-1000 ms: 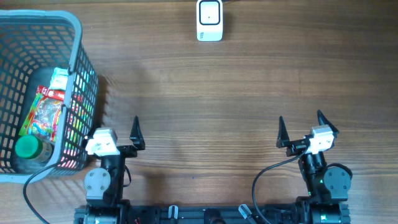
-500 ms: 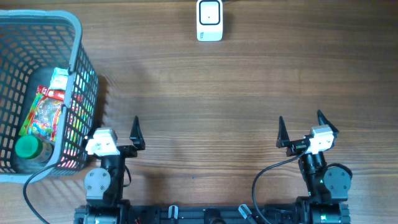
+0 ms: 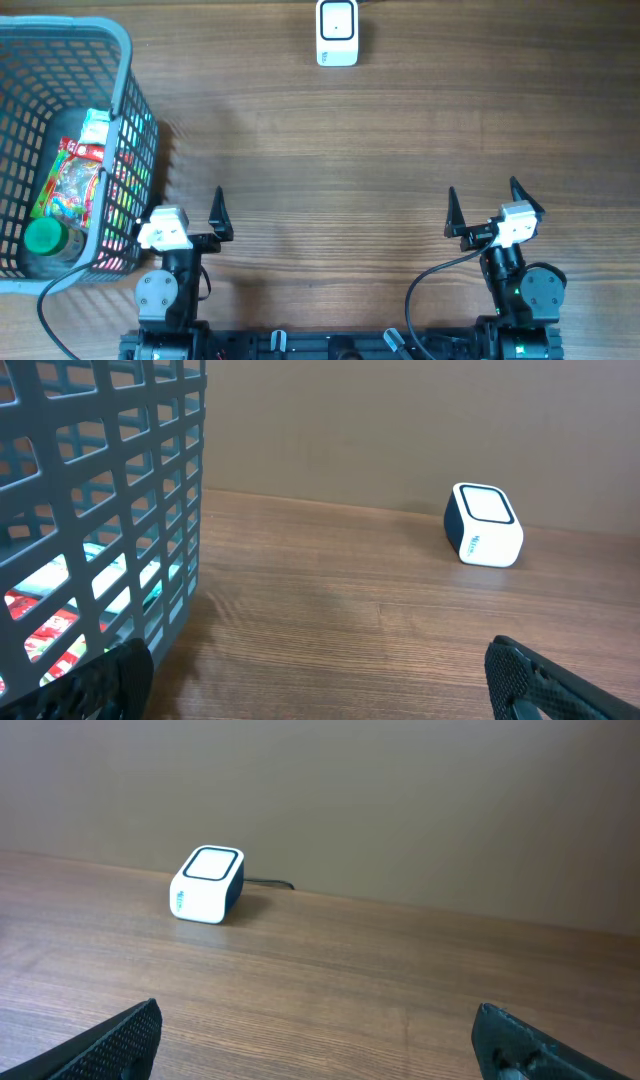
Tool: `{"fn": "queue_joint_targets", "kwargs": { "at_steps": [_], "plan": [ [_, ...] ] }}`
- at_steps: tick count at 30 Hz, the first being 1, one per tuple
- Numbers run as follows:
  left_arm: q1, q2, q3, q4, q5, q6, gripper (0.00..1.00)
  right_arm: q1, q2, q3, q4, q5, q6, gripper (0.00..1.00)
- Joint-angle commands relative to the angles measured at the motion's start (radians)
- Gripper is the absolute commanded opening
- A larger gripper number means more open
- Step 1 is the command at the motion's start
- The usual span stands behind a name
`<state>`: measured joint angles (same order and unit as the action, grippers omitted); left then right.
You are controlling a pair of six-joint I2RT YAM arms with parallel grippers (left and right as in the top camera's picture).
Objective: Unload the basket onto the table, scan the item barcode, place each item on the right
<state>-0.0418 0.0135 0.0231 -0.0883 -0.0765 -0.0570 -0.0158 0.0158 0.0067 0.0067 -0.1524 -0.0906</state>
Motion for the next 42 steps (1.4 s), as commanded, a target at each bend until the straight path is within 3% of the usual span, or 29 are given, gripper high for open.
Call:
{"fn": "queue_joint_targets", "kwargs": {
  "at_steps": [1,12,14,19,24,28,37,42],
  "plan": [
    [0.006,-0.009,-0.009,0.004,0.013,0.016,1.0,0.005,-0.006,-0.002,0.003,0.008,0.014,1.0],
    [0.006,-0.009,-0.009,0.004,0.012,0.016,1.0,0.005,-0.006,-0.002,0.003,0.008,0.014,1.0],
    [0.008,-0.009,-0.009,0.033,-0.059,0.098,1.0,0.005,-0.006,-0.002,0.003,0.008,0.014,1.0],
    [0.008,-0.007,-0.009,0.013,-0.058,0.109,1.0,0.005,-0.006,-0.002,0.003,0.008,0.014,1.0],
    [0.006,-0.007,-0.002,0.055,0.273,0.072,1.0,0.005,-0.006,-0.002,0.003,0.008,0.014,1.0],
    [0.007,-0.007,0.011,0.045,0.287,0.068,1.0,0.005,-0.006,-0.002,0.003,0.008,0.014,1.0],
    [0.006,0.076,0.232,-0.113,0.286,0.068,1.0,0.005,-0.006,-0.002,0.003,0.008,0.014,1.0],
    [0.006,0.292,0.437,-0.196,0.29,0.058,1.0,0.005,-0.006,-0.002,0.003,0.008,0.014,1.0]
  ]
}}
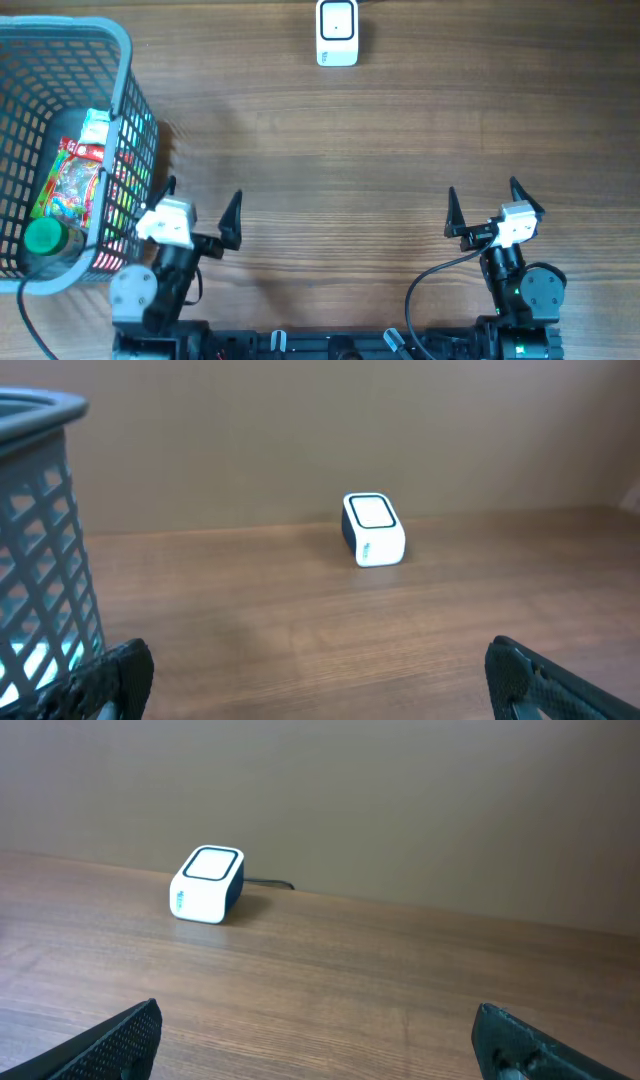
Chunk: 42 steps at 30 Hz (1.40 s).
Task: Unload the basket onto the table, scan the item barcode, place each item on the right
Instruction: 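Reach the left gripper into the basket toward the Haribo bag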
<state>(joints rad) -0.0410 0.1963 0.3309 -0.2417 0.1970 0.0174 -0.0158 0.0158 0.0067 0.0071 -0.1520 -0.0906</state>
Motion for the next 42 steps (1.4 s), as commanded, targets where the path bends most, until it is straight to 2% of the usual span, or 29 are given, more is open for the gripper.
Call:
{"fn": "queue_joint_targets", "kwargs": {
  "at_steps": [1,4,7,12,15,19,21,24,27,31,37,39,42],
  "plan": [
    [0.006,0.165,0.201,-0.089,0.019,-0.029,1.0,0.005,-0.006,-0.002,0.003,0.007,0.014,1.0],
    [0.006,0.375,0.523,-0.318,0.028,-0.028,1.0,0.005,-0.006,-0.002,0.003,0.007,0.014,1.0],
    [0.006,0.529,0.781,-0.588,0.15,-0.024,1.0,0.005,-0.006,-0.002,0.003,0.007,0.014,1.0],
    [0.006,0.57,0.792,-0.612,0.168,-0.026,1.0,0.005,-0.006,-0.002,0.003,0.007,0.014,1.0],
    [0.007,0.574,0.809,-0.601,0.042,-0.105,1.0,0.005,-0.006,-0.002,0.003,0.007,0.014,1.0],
    [0.007,0.615,0.9,-0.626,-0.279,-0.324,1.0,0.005,-0.006,-0.002,0.003,0.007,0.014,1.0],
    [0.007,0.634,0.943,-0.657,-0.393,-0.393,1.0,0.005,-0.006,-0.002,0.003,0.007,0.014,1.0],
    [0.007,0.66,0.996,-0.697,-0.577,-0.476,1.0,0.005,-0.006,-0.002,0.003,0.007,0.014,1.0],
    [0.058,0.677,0.999,-0.703,-0.671,-0.479,1.0,0.005,-0.006,-0.002,0.003,0.007,0.014,1.0],
    [0.245,0.732,0.999,-0.72,-0.65,-0.528,1.0,0.005,-0.006,-0.002,0.003,0.007,0.014,1.0],
    [0.598,0.923,0.999,-0.745,-0.382,-0.681,1.0,0.005,-0.006,-0.002,0.003,0.007,0.014,1.0],
    [0.666,1.02,0.999,-0.74,-0.279,-0.681,1.0,0.005,-0.006,-0.002,0.003,0.007,0.014,1.0],
    [0.69,1.17,0.999,-0.718,-0.249,-0.688,1.0,0.005,-0.006,-0.002,0.003,0.007,0.014,1.0]
  ]
}}
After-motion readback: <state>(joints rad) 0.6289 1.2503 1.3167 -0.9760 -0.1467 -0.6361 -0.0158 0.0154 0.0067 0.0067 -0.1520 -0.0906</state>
